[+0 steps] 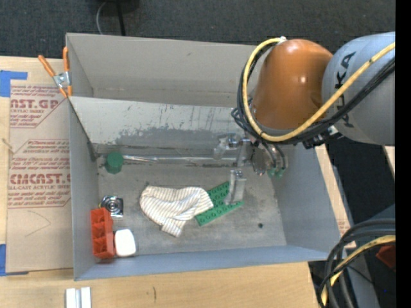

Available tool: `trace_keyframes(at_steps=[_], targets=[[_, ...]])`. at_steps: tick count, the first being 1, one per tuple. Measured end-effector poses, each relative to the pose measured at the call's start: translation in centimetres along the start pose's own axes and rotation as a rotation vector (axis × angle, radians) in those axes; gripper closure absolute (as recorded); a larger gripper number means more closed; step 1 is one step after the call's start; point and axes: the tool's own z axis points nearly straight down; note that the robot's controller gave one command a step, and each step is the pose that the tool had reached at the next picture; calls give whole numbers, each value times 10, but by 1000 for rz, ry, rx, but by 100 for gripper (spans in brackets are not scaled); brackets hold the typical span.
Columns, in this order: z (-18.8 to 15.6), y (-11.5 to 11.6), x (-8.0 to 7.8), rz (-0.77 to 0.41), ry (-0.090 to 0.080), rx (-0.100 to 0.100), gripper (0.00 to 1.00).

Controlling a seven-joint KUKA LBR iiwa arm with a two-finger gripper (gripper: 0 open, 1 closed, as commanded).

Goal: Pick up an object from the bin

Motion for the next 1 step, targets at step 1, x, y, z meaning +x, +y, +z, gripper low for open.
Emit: trace_keyframes(at_steps=[1], targets=[[-4,0,-2,0,-8,-1,0]])
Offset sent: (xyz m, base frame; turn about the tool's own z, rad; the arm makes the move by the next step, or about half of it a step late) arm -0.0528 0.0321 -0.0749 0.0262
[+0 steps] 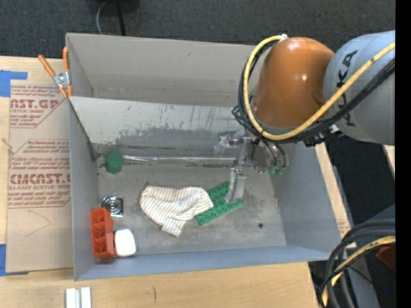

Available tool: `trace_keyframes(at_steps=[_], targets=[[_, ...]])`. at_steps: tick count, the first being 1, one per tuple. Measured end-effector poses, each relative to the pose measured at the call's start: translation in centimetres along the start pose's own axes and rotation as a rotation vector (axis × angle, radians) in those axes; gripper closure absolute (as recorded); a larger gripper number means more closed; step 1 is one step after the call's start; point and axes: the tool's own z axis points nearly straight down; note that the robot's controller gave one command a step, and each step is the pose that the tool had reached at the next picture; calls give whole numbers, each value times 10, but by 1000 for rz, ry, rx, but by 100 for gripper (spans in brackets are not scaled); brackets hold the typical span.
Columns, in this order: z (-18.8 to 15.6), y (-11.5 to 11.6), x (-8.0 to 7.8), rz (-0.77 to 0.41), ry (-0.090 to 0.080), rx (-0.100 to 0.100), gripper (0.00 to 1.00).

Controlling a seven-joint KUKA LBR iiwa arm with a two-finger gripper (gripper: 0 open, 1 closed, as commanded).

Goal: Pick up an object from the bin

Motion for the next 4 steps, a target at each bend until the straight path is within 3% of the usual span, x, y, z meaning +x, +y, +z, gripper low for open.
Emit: trace_keyframes(at_steps=[1,2,3,4], targets=[[47,19,32,17,-2,0,0],[81,37,32,-28,4,0,0],[95,65,23,-19,-3,-1,0],[128,89,42,-119,4,-1,100]])
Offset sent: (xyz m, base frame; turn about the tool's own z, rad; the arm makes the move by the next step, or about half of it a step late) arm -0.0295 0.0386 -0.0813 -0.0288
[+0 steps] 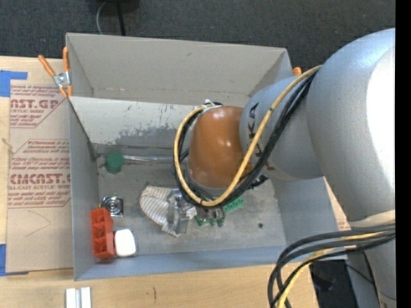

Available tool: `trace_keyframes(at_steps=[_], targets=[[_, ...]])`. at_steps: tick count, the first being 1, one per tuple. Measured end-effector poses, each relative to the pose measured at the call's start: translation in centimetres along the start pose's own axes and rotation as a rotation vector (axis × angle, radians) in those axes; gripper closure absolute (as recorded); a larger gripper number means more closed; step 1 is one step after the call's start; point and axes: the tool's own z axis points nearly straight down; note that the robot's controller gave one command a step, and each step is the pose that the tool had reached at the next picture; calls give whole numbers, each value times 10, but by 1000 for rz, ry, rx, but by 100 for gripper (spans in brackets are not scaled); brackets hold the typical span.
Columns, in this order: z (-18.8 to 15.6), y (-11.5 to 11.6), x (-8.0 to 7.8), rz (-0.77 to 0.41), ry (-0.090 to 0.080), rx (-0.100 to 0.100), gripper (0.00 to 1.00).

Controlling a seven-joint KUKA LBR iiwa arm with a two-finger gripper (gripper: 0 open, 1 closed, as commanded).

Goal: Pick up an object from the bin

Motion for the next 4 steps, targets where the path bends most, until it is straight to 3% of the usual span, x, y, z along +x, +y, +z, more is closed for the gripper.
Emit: trace_keyframes(at_steps=[1,2,3,4], targets=[[0,0,0,1,0,0,0],[0,0,0,1,0,-1,100],[0,0,0,1,0,-1,0],[0,0,0,1,0,-1,100]])
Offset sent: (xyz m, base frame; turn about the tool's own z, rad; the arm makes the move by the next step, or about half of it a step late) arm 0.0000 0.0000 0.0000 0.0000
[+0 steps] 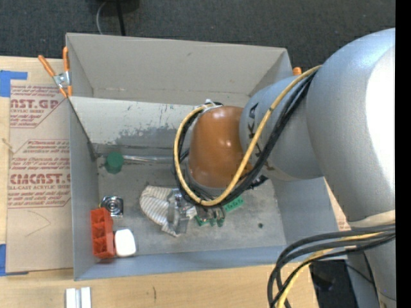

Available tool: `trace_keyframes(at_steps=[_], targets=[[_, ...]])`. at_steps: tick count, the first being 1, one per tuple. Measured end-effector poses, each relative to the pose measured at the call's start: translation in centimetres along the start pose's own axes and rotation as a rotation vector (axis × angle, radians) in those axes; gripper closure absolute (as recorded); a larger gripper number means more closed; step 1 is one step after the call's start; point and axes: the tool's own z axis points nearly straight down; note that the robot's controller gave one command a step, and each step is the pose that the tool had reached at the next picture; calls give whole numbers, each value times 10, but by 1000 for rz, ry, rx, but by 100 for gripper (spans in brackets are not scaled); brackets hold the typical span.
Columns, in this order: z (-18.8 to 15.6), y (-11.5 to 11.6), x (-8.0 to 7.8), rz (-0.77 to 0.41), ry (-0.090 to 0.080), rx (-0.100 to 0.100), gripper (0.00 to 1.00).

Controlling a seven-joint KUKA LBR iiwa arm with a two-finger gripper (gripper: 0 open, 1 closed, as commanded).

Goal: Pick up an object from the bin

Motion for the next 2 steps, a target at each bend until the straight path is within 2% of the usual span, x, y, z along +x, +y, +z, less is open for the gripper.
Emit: trace_keyframes(at_steps=[1,2], targets=[[0,0,0,0,0,0,0],[0,0,0,0,0,0,100]])
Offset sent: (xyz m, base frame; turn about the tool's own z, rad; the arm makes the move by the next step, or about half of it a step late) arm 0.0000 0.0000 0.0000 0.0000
